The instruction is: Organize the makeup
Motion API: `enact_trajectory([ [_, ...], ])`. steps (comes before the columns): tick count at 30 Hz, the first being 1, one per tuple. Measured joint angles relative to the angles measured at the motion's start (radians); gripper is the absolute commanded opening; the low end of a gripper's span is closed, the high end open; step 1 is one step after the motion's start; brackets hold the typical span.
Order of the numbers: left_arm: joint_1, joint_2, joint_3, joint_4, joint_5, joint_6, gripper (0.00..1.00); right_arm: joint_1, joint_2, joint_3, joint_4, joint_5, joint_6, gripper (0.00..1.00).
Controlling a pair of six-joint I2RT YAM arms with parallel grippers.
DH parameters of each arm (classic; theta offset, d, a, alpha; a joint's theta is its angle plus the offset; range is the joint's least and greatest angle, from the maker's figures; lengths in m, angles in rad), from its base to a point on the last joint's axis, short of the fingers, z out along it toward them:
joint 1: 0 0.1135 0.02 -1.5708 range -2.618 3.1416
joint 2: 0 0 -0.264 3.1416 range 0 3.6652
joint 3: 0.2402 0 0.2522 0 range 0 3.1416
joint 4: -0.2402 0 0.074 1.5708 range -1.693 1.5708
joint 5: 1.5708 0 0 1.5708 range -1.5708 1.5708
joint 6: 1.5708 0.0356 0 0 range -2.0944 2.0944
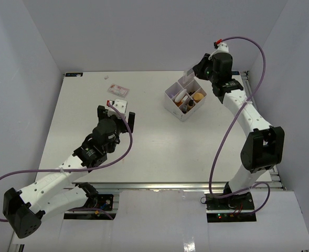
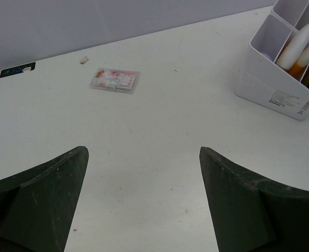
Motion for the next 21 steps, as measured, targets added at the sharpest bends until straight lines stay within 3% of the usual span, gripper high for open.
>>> enact_trajectory([
  [21,0.011,-0.002,-0.001,0.007,-0.006,-0.003,0.98,-0.033,0.137,0.015,0.012,0.077,0.212,0.08],
])
